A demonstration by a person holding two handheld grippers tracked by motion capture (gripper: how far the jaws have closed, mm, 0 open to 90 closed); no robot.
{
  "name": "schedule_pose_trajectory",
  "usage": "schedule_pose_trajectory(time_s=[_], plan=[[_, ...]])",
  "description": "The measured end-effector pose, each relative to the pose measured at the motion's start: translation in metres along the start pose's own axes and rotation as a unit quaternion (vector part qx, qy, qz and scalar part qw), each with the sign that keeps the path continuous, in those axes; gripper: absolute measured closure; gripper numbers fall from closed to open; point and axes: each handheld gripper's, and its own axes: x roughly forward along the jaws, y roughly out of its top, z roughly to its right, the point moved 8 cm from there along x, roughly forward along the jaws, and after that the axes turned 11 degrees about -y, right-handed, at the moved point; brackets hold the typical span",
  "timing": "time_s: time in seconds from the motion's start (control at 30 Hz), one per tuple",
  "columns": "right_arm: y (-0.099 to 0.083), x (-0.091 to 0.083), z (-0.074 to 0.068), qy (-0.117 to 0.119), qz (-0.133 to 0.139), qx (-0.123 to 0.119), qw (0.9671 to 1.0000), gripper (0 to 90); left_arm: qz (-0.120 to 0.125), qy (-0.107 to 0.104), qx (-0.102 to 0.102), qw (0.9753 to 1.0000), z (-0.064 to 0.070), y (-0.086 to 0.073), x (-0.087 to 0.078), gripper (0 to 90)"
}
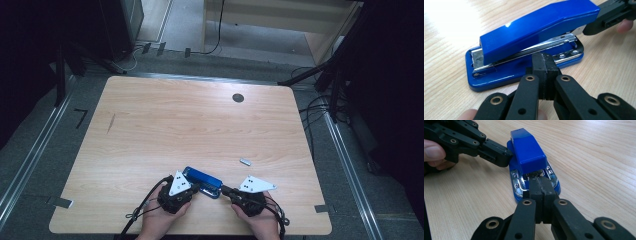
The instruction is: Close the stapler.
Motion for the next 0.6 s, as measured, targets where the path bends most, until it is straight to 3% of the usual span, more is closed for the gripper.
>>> schedule_pose_trajectory(time_s=[0.6], plan=[[0.013,-0.008,-0.004,0.01,0.029,0.005,0.9995,90.0,0.002,-0.004,-0.007,1.0,-0.001,0.001,0.001,90.0]])
